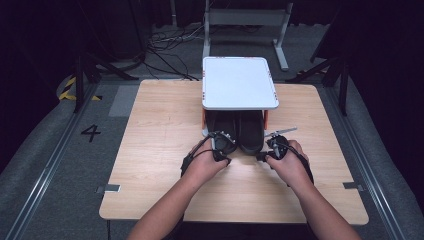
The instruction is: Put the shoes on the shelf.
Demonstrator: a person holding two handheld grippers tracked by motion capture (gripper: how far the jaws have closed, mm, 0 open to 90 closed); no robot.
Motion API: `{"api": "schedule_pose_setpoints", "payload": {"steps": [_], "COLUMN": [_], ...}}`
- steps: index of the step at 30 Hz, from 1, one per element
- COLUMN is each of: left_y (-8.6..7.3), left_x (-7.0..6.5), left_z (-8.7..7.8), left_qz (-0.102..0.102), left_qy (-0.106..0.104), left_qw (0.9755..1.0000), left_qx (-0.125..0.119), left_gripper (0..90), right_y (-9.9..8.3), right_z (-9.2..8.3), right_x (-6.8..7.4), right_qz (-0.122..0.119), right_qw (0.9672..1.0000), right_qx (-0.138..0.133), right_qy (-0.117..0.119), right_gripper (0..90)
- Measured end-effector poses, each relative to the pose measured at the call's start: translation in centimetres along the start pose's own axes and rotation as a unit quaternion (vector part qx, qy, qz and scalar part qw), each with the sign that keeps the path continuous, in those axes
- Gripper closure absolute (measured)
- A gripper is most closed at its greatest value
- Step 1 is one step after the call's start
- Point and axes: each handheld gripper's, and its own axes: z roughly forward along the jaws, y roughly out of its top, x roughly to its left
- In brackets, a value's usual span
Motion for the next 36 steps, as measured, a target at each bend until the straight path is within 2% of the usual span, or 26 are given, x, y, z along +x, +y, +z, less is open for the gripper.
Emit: {"api": "schedule_pose_setpoints", "payload": {"steps": [5, 9, 12, 14, 17, 18, 20, 25, 28, 32, 36], "left_y": [0.3, 0.2, 0.2, 0.3, 0.3, 0.3, 0.4, 0.9, 1.2, 1.6, 2.0], "left_x": [0.6, 0.9, 1.0, 1.0, 1.1, 1.2, 1.6, 2.2, 2.4, 2.8, 2.9], "left_z": [0.0, 0.0, 0.0, -0.1, -0.2, -0.2, -0.1, -0.2, 0.0, 0.1, 0.1], "left_qz": [-0.014, -0.023, -0.028, -0.031, -0.028, -0.028, -0.032, -0.035, -0.038, -0.036, -0.043], "left_qy": [0.002, 0.005, 0.002, 0.002, 0.017, 0.023, 0.024, 0.027, 0.025, 0.029, 0.026], "left_qw": [0.9999, 0.9997, 0.9996, 0.9995, 0.9994, 0.9992, 0.999, 0.9984, 0.9981, 0.9982, 0.9983], "left_qx": [-0.006, -0.008, -0.009, -0.008, -0.01, -0.013, -0.019, -0.036, -0.042, -0.037, -0.029], "left_gripper": [74.8, 75.0, 75.3, 75.6, 75.6, 75.4, 75.2, 74.2, 74.1, 75.8, 76.7], "right_y": [0.5, 0.4, 0.0, 0.2, 1.1, 1.3, 1.8, 2.6, 3.0, 3.4, 4.2], "right_z": [0.3, 0.1, -0.1, -0.1, 0.3, 0.4, 0.7, 1.5, 2.0, 2.1, 2.4], "right_x": [-0.2, 0.3, 1.7, 2.6, 2.7, 2.6, 2.5, 2.0, 1.3, 1.0, 0.6], "right_qz": [0.006, 0.005, 0.0, -0.005, -0.004, 0.0, 0.007, 0.01, 0.02, 0.024, 0.029], "right_qw": [1.0, 1.0, 0.9995, 0.9991, 0.9994, 0.9993, 0.999, 0.9999, 0.9998, 0.9997, 0.9995], "right_qx": [-0.001, 0.0, 0.015, 0.013, 0.015, 0.018, 0.021, 0.007, 0.001, 0.002, 0.006], "right_qy": [-0.004, -0.003, 0.026, 0.041, 0.03, 0.033, 0.038, 0.002, -0.001, -0.002, -0.009], "right_gripper": [80.9, 81.1, 81.6, 81.7, 85.4, 86.1, 87.4, 87.0, 87.2, 87.3, 89.7]}}
